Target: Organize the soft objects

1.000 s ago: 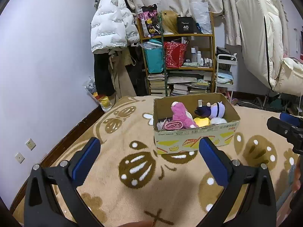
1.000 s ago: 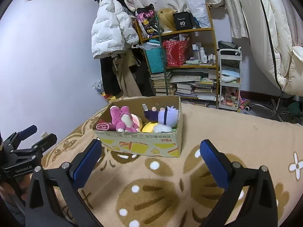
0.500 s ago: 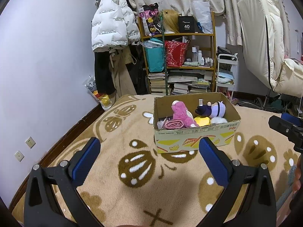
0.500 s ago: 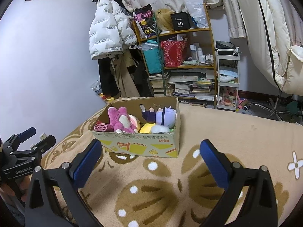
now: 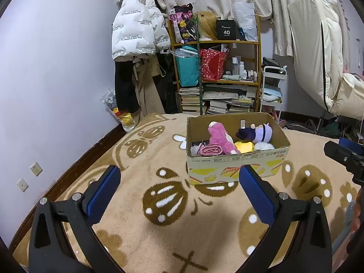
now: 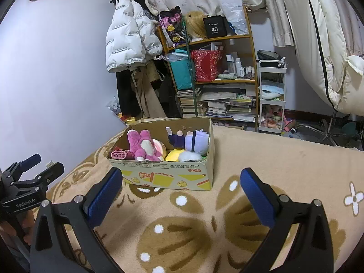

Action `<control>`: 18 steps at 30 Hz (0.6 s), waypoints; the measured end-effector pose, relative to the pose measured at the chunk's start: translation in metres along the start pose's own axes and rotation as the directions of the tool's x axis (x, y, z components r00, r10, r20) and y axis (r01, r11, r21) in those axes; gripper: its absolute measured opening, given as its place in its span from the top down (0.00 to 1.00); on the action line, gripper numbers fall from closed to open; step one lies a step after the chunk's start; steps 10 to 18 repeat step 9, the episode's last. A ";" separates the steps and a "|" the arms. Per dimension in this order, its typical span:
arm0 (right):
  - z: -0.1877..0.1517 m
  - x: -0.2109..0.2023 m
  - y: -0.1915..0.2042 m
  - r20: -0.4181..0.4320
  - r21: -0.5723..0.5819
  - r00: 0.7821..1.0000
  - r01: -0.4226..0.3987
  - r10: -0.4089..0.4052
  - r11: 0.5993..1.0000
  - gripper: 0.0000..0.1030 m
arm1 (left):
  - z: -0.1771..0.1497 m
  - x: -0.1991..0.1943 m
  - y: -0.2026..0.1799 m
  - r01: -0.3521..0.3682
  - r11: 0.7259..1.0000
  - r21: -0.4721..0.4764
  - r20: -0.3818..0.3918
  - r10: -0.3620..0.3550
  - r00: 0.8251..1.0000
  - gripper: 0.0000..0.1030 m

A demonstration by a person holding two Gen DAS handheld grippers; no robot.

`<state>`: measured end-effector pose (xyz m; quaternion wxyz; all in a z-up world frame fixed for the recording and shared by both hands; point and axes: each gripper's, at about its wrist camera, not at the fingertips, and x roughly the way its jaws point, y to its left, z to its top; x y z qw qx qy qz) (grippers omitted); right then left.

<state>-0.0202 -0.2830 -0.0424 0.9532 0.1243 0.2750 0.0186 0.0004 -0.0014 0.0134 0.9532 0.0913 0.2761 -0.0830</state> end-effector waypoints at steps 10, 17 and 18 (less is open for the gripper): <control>0.000 0.000 -0.001 0.001 0.000 1.000 0.000 0.000 1.000 0.00 | 0.000 -0.001 -0.001 0.000 1.000 0.002 0.000 0.000 1.000 0.00; 0.000 0.000 -0.001 0.001 0.000 1.000 0.000 0.000 1.000 0.00 | 0.000 -0.001 -0.001 0.000 1.000 0.002 0.000 0.000 1.000 0.00; 0.000 0.000 -0.001 0.001 0.000 1.000 0.000 0.000 1.000 0.00 | 0.000 -0.001 -0.001 0.000 1.000 0.002 0.000 0.000 1.000 0.00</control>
